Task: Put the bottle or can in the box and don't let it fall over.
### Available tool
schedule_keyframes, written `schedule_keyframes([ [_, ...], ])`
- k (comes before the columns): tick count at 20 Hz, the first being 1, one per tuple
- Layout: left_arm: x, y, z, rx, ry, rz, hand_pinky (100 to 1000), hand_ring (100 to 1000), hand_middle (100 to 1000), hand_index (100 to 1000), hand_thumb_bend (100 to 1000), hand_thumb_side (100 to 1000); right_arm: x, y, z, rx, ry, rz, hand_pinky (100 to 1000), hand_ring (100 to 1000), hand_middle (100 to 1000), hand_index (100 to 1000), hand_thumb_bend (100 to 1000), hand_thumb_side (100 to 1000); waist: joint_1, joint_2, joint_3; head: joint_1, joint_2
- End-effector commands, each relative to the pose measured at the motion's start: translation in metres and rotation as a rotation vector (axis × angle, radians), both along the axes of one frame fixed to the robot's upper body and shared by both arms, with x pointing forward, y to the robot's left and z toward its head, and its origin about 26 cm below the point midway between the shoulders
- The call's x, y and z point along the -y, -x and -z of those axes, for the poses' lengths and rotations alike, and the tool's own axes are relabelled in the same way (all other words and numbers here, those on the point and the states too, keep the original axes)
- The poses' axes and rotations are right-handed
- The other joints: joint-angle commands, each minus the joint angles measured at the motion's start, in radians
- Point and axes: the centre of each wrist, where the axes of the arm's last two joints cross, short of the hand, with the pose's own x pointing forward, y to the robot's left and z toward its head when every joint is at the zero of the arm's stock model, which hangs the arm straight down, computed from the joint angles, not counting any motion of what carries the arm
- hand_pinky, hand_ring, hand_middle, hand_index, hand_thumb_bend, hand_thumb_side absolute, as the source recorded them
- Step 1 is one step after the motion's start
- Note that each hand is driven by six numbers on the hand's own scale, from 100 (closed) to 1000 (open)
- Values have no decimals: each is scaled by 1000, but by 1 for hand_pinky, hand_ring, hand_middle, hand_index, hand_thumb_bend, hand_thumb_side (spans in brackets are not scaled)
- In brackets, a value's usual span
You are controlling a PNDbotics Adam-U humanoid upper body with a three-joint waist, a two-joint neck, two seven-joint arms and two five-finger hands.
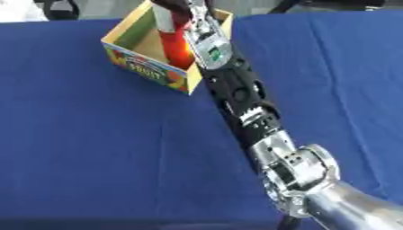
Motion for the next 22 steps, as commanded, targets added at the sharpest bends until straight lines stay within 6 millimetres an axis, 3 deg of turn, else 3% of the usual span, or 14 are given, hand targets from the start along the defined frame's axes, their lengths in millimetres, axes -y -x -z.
schedule_keyframes([
  [1, -1, -1, -9, 27, -16, 7, 725, 1000, 907, 841, 492, 894, 4, 1, -23, 50, 20, 26, 915, 1000, 1000, 969, 1000, 537, 3, -24, 0, 2, -6],
  [9, -2, 1, -7, 19, -16, 5, 726, 1000, 907, 841, 493, 894, 10, 5, -34, 92, -21, 26, 909, 1000, 1000, 962, 1000, 503, 2, -47, -4, 2, 0],
  [22, -7, 4, -3, -4, -27, -1, 726, 1000, 907, 840, 493, 890, 21, 12, -62, 153, -94, -13, 883, 1000, 1000, 948, 1000, 415, 4, -110, -18, 16, 33],
])
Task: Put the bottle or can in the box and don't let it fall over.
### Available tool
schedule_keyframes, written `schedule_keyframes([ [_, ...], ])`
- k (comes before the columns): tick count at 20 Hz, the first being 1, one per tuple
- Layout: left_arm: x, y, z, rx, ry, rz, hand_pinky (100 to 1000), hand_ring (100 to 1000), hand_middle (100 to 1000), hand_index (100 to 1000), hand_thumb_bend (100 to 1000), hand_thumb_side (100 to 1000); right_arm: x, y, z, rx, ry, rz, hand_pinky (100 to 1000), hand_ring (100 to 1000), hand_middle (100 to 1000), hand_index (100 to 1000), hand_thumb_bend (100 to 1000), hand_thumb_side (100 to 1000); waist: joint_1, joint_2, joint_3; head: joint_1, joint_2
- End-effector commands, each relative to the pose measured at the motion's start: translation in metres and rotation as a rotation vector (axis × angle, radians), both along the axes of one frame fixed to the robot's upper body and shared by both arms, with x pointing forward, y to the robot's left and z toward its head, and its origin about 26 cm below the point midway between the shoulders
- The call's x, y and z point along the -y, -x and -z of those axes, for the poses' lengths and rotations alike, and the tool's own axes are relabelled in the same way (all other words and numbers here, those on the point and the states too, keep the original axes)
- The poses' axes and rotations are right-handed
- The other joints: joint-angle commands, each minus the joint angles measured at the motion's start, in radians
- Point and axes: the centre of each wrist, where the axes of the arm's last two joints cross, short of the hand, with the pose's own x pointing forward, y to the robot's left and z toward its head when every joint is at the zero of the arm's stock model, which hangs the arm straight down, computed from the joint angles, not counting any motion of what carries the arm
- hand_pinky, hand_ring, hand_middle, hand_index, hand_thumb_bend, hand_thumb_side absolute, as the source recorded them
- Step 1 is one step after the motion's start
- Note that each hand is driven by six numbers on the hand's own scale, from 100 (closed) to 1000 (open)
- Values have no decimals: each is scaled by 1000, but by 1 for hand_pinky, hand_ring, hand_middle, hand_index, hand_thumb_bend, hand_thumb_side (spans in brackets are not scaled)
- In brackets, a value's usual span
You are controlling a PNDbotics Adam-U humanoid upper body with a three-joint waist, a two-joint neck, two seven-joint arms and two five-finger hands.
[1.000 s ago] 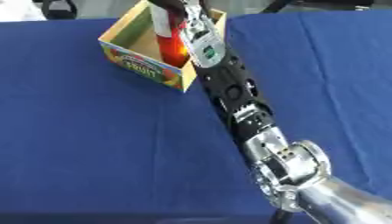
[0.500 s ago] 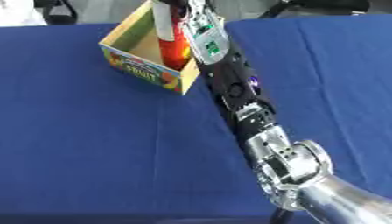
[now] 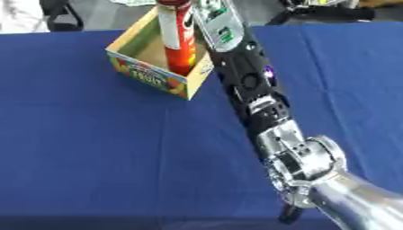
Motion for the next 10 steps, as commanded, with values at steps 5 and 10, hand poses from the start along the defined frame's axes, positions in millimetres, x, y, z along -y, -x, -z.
schedule_keyframes([
  [5, -7, 1, -7, 11, -28, -3, 725, 1000, 906, 840, 495, 888, 24, 9, -36, 75, -22, -9, 832, 1000, 1000, 914, 966, 346, 4, -35, -7, 11, 6],
  [10, -9, 2, -7, 9, -32, -11, 724, 1000, 905, 839, 498, 886, 60, 18, -35, 66, 29, -28, 767, 944, 1000, 839, 907, 362, 2, -40, -13, 21, 6],
])
